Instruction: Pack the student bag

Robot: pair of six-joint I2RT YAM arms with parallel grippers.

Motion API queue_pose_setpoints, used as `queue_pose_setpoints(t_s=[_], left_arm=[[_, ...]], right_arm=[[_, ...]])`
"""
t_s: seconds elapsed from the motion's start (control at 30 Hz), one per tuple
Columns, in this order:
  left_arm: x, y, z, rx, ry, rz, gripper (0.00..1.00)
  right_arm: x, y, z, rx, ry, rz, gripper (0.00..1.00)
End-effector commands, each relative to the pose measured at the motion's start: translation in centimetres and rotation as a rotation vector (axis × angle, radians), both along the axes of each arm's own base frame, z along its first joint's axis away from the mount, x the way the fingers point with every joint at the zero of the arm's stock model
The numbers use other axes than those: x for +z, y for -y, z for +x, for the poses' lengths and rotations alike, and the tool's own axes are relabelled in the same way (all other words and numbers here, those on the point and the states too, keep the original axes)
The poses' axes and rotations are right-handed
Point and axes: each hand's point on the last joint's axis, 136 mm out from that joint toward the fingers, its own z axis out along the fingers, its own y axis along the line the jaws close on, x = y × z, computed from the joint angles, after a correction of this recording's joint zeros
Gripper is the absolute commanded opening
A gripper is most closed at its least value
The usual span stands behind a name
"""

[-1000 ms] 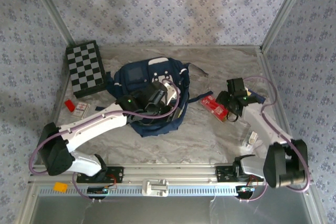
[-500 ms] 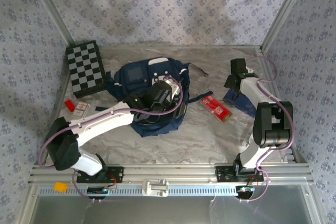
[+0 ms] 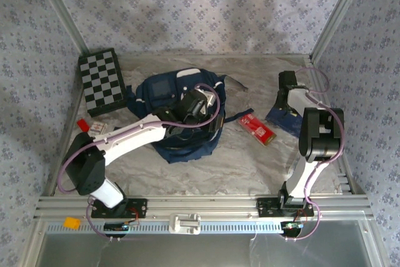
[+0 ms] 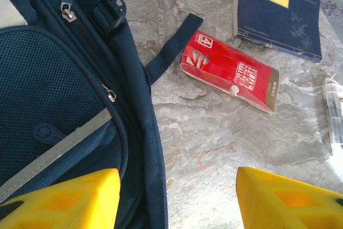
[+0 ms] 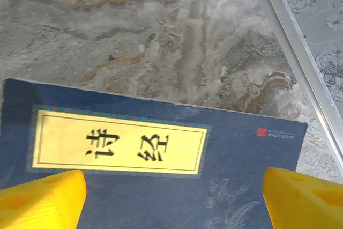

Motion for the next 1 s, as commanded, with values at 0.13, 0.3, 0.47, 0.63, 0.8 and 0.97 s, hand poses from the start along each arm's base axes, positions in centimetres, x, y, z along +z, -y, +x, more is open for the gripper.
queue_pose_setpoints(t_s=[0.13,0.3,0.47,0.63,0.8,0.97], left_arm=[[0.9,0.7,0.8,0.024,0.001,-0.028,0.59],[0.8,0.7,1.0,0.041,-0.008,-0.039,0.6],[0.8,0.6,0.7,0.051,-0.019,-0.063,0.6],[0.5,0.1,0.7,0.078,-0.019,-0.062,0.61],[0.4,0.3,0.8,0.095,-0.026,-0.082,0.62],[0.0,0.9,1.0,0.102,-0.034,-0.092,0.63]], right_arm=[[-1.1,1.5,-3.8,-0.119,-0.054,0.042,0.89],[-1.3,1.3,-5.5,-0.161,-0.037,0.073,0.9],[-0.6,0.9,-7.6,-0.192,0.025,0.143,0.91],[-0.7,2.0,-9.8,-0.269,0.068,0.221,0.92],[-1.7,2.7,-11.1,-0.33,0.063,0.303,0.92],[-2.9,1.6,-9.9,-0.283,0.093,0.39,0.93]])
